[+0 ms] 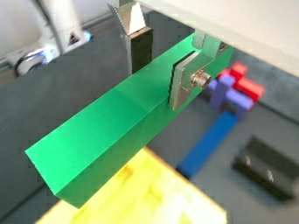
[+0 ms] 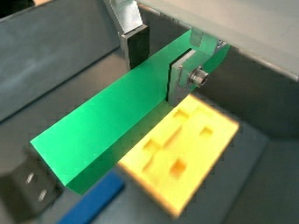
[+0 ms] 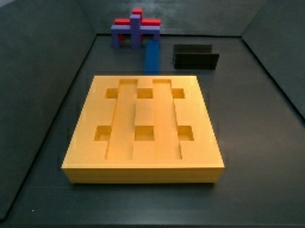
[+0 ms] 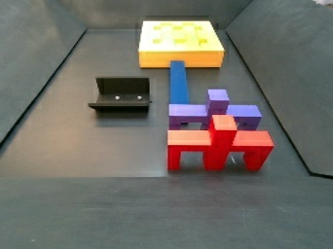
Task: Pick up the green object. Move up. Move to above the board. Insert the green object.
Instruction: Move to above the board, then insert the green object.
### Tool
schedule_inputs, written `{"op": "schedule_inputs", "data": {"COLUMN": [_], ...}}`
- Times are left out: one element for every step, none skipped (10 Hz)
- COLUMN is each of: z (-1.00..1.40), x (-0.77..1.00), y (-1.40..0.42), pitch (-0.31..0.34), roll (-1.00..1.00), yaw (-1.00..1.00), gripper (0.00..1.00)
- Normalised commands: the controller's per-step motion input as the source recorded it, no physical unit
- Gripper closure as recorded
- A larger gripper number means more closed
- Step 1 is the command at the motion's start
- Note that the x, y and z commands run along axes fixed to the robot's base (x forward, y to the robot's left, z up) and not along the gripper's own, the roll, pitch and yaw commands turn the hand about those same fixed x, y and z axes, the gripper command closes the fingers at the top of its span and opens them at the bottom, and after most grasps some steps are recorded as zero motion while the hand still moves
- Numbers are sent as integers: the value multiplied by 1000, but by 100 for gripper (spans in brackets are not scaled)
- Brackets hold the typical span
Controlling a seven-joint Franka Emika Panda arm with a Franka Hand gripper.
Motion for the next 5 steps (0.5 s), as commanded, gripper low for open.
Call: {"op": "schedule_inputs", "data": {"z": [130, 75, 0, -54, -483], "x": [484, 274, 0, 0, 0], "y": [-694, -331, -9, 0, 0], "pitch": [165, 160, 0, -1, 0], "roll": [63, 68, 20, 0, 0], "yaw": [11, 10, 0, 0, -40], "gripper": [100, 100, 100, 100, 100]}}
